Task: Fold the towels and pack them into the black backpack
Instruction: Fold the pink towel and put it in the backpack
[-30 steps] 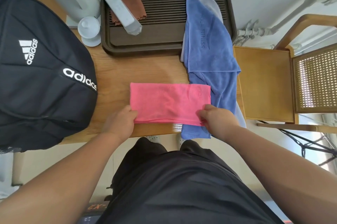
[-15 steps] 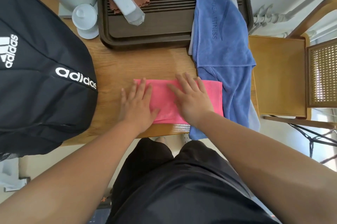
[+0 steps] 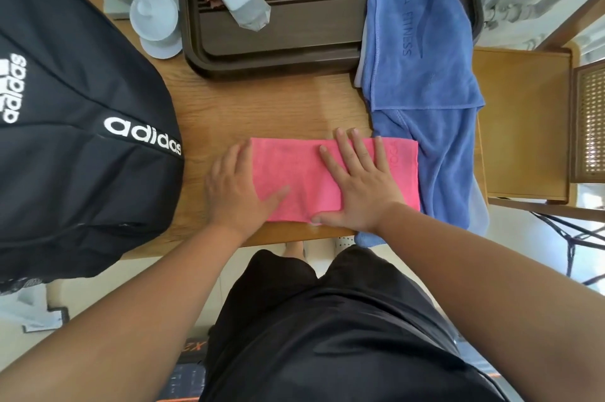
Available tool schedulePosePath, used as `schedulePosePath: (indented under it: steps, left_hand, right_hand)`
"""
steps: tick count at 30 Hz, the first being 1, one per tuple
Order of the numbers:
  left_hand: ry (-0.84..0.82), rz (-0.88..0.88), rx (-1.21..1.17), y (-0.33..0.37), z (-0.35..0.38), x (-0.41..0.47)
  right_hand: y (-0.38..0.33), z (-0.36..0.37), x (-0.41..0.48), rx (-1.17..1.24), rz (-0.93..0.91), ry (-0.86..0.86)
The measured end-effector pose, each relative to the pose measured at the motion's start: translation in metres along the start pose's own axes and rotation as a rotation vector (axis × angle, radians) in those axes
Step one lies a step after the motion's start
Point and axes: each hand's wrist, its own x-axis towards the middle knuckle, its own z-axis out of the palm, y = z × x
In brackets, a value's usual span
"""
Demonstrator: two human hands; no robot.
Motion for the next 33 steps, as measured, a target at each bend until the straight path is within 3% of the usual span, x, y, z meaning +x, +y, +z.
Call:
schedulePosePath:
  steps: [4, 9, 12, 20, 22, 25, 30, 33]
  left_hand:
    - [0.062, -0.265, -0.168, 0.008, 0.000, 0.009]
    - [0.022, -0.365, -0.181, 0.020, 0.001, 0.022]
    - [-0.054, -0.450, -0.228, 0.026, 0.000, 0.029]
    - [-0.124, -0.808, -0.806, 0.031, -0.014, 0.028]
    - [-0.188, -0.797, -0.912, 0.034, -0.024, 0.024]
    - [-0.184, -0.641, -0.987, 0.049, -0.043, 0.012]
    - [-0.077, -0.385, -0.927, 0.097, -0.055, -0.008]
    - [-0.045, -0.263, -0.869, 0.128, -0.038, -0.011]
  right_hand:
    - [-0.023, -0.013, 0.004, 0.031, 0.035, 0.064]
    - [-0.040, -0.003, 0.011, 0.099, 0.176, 0.005]
    - [-0.036, 0.005, 0.010, 0.075, 0.166, -0.014]
    - [-0.033, -0.003, 0.009, 0.068, 0.137, -0.085]
    - [-0.029, -0.009, 0.008, 0.095, 0.113, -0.107]
    - [-0.018, -0.022, -0.004, 0.185, 0.077, -0.044]
    - [0.011, -0.035, -0.039, 0.406, 0.141, 0.254]
    - [0.033, -0.040, -0.058, 0.694, 0.252, 0.280]
